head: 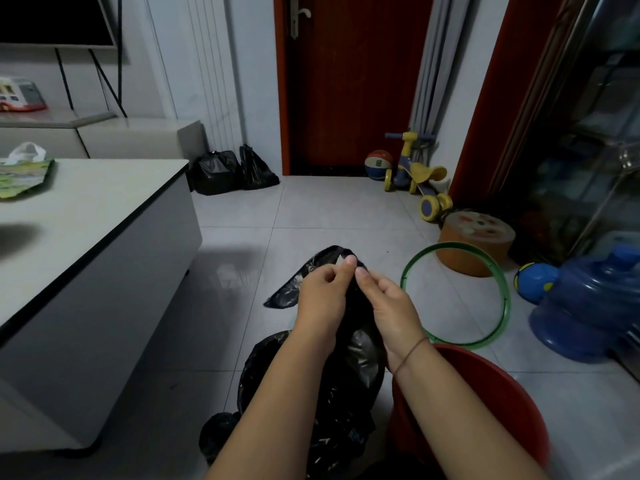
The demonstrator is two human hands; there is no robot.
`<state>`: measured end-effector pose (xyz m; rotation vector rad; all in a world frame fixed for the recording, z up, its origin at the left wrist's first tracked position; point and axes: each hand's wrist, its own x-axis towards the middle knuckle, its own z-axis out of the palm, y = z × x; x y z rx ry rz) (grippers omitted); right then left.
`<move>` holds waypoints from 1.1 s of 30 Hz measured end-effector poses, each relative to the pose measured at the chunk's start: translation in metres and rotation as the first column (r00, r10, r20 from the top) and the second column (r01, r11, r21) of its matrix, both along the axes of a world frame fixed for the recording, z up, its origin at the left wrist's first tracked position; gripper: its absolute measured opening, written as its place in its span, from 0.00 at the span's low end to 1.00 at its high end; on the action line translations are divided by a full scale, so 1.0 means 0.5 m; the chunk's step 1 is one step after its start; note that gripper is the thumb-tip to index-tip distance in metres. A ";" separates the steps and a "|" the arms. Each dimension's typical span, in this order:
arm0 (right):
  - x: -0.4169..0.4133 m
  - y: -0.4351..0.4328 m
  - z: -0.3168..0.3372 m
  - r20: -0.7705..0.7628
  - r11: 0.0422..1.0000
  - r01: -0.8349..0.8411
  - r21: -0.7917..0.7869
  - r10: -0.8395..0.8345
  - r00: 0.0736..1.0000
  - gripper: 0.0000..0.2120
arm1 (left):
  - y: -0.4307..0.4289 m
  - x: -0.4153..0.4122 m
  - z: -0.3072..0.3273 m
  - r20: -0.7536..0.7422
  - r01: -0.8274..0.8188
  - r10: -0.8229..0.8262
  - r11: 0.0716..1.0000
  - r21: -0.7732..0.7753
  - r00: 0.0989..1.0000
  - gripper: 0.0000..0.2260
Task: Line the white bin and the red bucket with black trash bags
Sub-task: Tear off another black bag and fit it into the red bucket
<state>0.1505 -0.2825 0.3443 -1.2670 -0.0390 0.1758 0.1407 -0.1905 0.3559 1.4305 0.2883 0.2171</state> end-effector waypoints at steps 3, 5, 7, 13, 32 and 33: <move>-0.001 -0.008 -0.010 -0.065 0.996 -0.055 0.076 0.060 0.996 0.17 | 0.007 -0.001 -0.001 -0.004 0.039 -0.040 0.993 -0.108 0.999 0.17; -0.002 -0.009 -0.012 -0.091 0.992 -0.051 0.119 0.062 0.994 0.18 | 0.011 0.001 0.000 -0.013 0.060 -0.063 0.984 -0.165 0.998 0.17; 0.001 -0.009 -0.013 -0.103 0.988 -0.011 0.157 0.027 0.994 0.13 | 0.010 0.001 0.005 -0.013 0.095 -0.101 0.969 -0.226 0.995 0.17; 0.028 -0.032 -0.006 -0.215 0.972 0.089 0.216 -0.041 0.976 0.22 | 0.031 -0.003 0.000 -0.083 0.102 -0.119 0.978 -0.183 0.989 0.10; 0.117 -0.156 0.005 -0.279 0.927 0.346 0.144 -0.298 0.913 0.13 | 0.146 -0.007 -0.018 -0.217 -0.524 0.483 0.712 -0.468 0.849 0.06; 0.119 -0.165 0.005 -0.265 0.925 0.358 0.130 -0.315 0.911 0.15 | 0.151 -0.007 -0.021 -0.210 -0.541 0.507 0.698 -0.470 0.836 0.06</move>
